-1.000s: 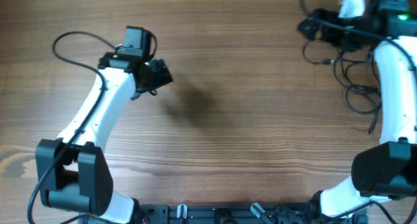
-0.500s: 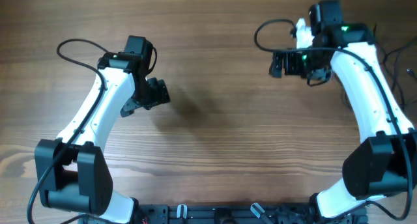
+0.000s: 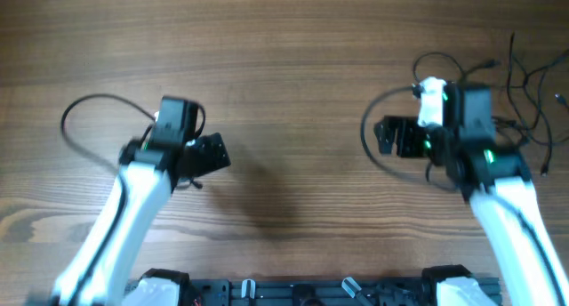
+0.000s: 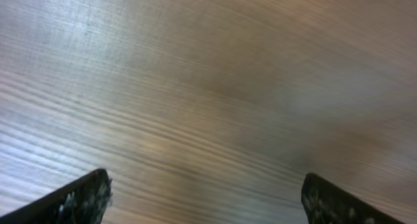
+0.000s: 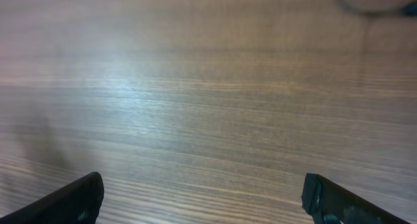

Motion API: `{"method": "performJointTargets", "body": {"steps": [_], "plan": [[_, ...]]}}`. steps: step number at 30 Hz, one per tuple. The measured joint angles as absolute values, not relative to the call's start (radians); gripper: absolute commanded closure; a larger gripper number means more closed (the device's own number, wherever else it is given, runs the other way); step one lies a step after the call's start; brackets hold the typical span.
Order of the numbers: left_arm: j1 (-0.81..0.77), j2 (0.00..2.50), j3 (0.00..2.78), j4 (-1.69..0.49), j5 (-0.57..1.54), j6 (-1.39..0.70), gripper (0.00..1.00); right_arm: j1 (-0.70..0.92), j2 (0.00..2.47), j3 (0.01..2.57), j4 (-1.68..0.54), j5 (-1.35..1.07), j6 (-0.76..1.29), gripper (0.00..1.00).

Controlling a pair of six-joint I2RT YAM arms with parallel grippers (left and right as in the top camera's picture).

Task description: Untangle cables

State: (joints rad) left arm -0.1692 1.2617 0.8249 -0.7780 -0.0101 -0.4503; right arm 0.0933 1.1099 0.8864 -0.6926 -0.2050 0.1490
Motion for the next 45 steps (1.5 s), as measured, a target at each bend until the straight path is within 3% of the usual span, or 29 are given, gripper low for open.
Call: {"method": "performJointTargets", "body": {"steps": [4,9,27,38,45], "plan": [[-0.170,0.962,0.675,-0.673,0.009,-0.472,0.00,0.093,0.891,0.793,-0.672,-0.204,0.154,0.00],[-0.170,0.781,0.627,-0.667,0.014,-0.481,0.00,0.093,0.826,0.776,-0.678,-0.205,0.157,0.00],[-0.170,0.812,0.626,-0.667,0.017,-0.484,0.00,0.093,0.958,0.761,-0.673,-0.204,0.157,0.00],[-0.170,0.914,0.625,-0.669,0.017,-0.484,0.00,0.094,0.422,0.545,-0.648,-0.184,0.157,0.00],[-0.170,0.999,0.624,-0.669,0.017,-0.484,0.00,0.096,0.133,0.309,-0.202,-0.133,0.157,0.00]]}}
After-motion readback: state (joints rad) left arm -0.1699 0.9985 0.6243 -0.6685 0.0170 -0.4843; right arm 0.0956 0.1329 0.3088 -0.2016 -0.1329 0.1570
